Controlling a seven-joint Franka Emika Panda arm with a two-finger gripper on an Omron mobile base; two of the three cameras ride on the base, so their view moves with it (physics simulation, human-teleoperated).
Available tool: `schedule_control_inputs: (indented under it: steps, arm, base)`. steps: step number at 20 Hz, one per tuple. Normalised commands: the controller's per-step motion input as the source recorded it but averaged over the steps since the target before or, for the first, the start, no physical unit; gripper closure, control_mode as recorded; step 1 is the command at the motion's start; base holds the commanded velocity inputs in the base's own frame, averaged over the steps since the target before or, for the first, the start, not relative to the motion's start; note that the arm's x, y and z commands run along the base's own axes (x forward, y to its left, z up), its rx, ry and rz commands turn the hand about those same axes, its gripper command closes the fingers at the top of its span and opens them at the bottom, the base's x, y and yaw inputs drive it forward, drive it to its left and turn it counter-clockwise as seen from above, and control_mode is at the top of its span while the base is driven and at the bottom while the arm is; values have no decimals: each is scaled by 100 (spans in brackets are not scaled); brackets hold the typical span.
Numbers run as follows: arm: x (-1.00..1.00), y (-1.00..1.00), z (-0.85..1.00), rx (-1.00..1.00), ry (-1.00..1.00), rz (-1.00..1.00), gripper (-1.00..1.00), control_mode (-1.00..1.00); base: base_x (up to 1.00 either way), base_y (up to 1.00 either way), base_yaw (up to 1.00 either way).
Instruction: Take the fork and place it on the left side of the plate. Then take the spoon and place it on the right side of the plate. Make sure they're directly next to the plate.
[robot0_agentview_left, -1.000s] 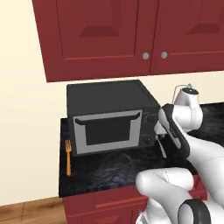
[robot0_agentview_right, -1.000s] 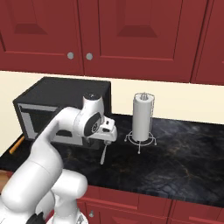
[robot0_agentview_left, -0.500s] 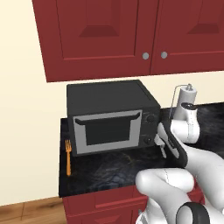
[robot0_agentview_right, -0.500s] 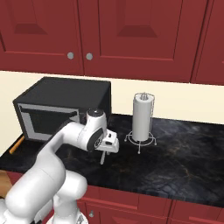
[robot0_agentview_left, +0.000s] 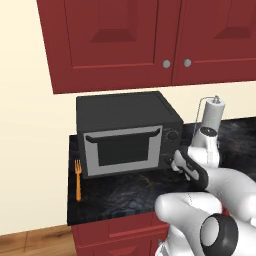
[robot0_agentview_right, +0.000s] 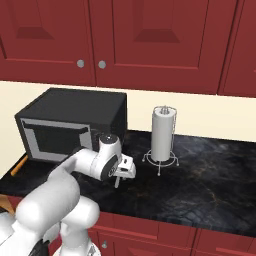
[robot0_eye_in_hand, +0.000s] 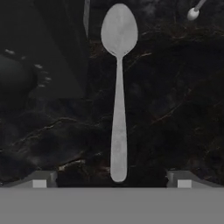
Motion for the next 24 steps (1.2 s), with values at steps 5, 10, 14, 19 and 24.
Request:
schedule_control_inputs:
  steps: [5, 10, 14, 19, 24]
  arm:
    - [50, 0, -34, 0, 0, 1, -100, -100]
    - [46, -1, -30, 0, 0, 0, -100, -100]
    - [38, -4, -42, 0, 0, 1, -100, -100]
    - [20, -3, -52, 0, 0, 1, 100, -100]
    - [-18, -19, -92, 0, 2, 0, 100, -100]
  base:
    - [0, 0, 0]
    - [0, 0, 0]
    - [0, 0, 0]
    - [0, 0, 0]
    - [0, 0, 0]
